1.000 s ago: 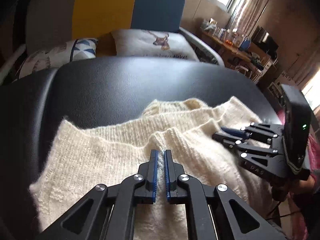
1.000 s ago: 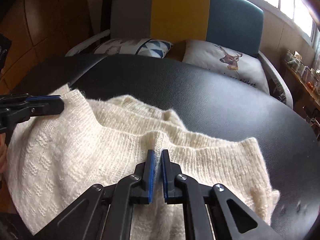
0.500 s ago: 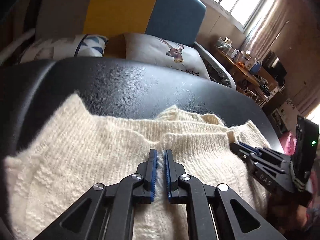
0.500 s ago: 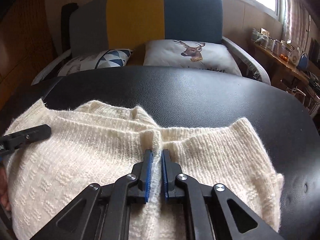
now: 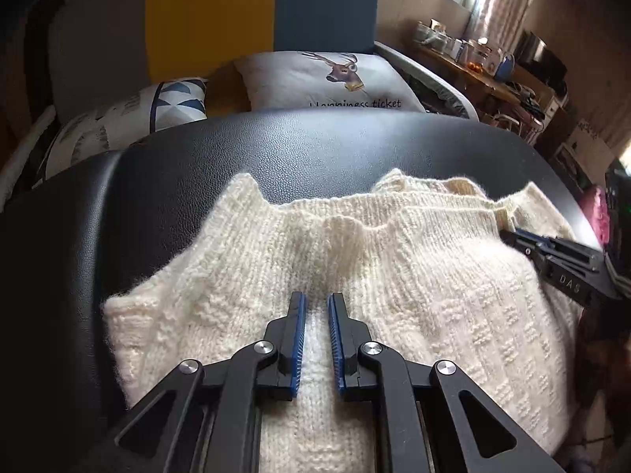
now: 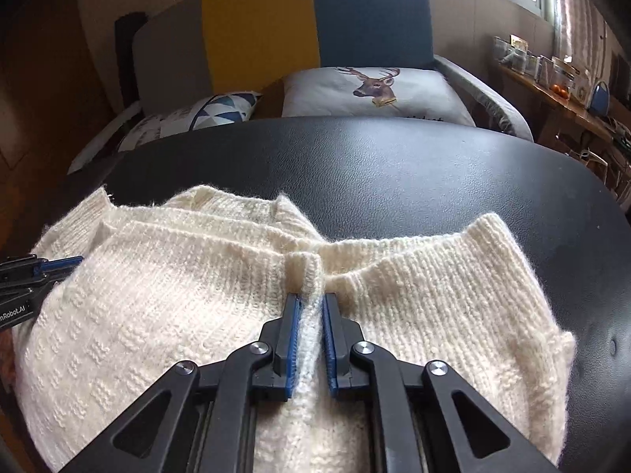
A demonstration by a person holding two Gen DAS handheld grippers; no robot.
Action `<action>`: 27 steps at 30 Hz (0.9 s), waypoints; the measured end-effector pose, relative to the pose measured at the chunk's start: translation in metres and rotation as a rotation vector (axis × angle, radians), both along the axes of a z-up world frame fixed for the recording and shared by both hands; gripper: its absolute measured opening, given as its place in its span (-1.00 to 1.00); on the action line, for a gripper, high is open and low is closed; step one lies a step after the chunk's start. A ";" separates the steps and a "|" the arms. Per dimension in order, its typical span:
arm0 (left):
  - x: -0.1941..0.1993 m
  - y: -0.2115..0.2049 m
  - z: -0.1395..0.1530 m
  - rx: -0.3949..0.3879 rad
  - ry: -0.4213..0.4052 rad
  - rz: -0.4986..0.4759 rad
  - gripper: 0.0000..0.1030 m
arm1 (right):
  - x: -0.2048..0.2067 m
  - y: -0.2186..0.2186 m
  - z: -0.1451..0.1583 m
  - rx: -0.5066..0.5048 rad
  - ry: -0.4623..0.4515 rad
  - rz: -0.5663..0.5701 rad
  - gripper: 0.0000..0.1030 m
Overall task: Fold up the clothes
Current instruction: 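Pinch the sweater fold with the right gripper while the left gripper pinches beside it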
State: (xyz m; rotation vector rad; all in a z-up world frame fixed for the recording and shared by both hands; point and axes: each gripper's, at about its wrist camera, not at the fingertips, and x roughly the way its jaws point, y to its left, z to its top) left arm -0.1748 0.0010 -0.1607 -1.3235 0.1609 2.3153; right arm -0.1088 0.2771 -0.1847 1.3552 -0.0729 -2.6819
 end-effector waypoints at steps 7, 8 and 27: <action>0.070 -0.025 0.000 0.021 0.001 0.046 -0.84 | 0.051 -0.009 0.004 0.006 0.001 0.073 -0.80; 0.079 -0.027 0.001 0.025 0.005 0.058 -0.84 | 0.053 -0.012 0.006 0.020 0.006 0.073 -0.80; 0.028 -0.056 -0.005 0.189 -0.051 0.391 -0.94 | 0.048 0.018 0.014 -0.125 -0.009 -0.018 -0.49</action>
